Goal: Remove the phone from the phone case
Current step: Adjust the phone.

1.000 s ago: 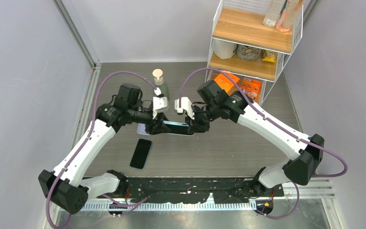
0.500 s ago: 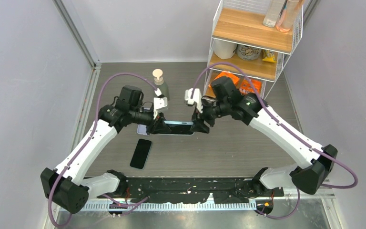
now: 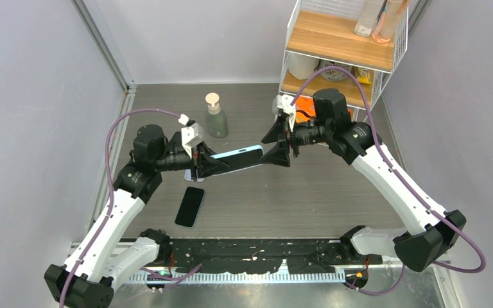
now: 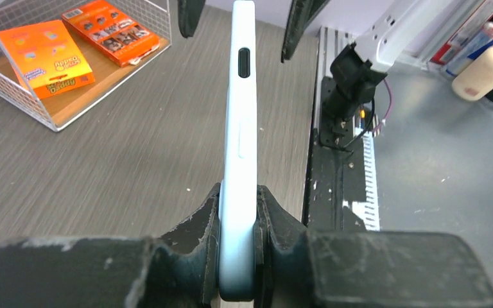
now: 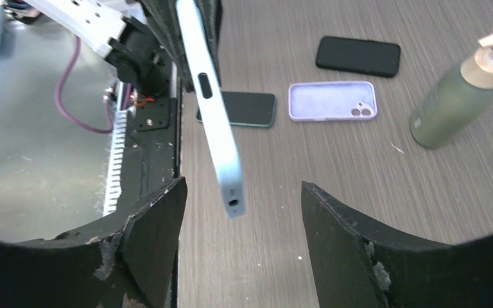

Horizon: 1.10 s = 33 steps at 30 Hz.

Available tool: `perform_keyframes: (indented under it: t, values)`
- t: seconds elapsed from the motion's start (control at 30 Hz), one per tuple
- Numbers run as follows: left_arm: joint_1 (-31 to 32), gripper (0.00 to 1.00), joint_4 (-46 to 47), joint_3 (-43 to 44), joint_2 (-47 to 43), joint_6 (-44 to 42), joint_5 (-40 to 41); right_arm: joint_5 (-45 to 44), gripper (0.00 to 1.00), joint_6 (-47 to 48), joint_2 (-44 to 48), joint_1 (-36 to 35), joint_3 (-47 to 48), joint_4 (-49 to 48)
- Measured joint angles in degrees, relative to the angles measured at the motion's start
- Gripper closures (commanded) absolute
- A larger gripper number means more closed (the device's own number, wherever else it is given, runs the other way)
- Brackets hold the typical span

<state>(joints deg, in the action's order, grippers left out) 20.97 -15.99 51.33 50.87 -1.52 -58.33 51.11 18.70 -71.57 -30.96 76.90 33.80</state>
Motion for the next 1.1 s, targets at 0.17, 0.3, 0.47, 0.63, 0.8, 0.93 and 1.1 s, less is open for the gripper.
perform_keyframes:
  t: [0.17,0.3,0.47,0.63,0.8,0.93,1.1]
  values:
    - [0.00,1.00,8.13,-0.76,0.61,7.87,-0.26,5.64,0.42,-3.93,-0.74,0.22,0.00,-4.72]
    - [0.00,1.00,15.04,-2.86,1.16,13.64,-0.46,9.03,0.61,-6.64,-2.73,0.24,0.00,-7.50]
    - [0.00,1.00,19.87,-4.50,1.66,17.92,-0.83,11.15,0.93,-8.74,-4.83,0.24,-0.07,-9.51]
    - [-0.04,0.58,20.94,-4.85,1.75,19.06,-2.21,13.05,0.95,-8.96,-4.98,0.35,-0.09,-9.35]
    - [-0.04,0.25,10.36,-1.22,1.92,9.70,-1.75,8.04,0.95,-3.08,-4.98,0.28,0.92,-1.73]
    - [0.31,0.18,-0.66,4.11,3.37,-1.01,-1.25,3.32,0.95,2.73,-4.98,-0.20,2.64,5.01]
    - [1.88,0.16,-12.02,9.16,8.74,-11.41,-0.04,-2.03,0.95,7.63,-4.98,-3.23,4.46,9.75]
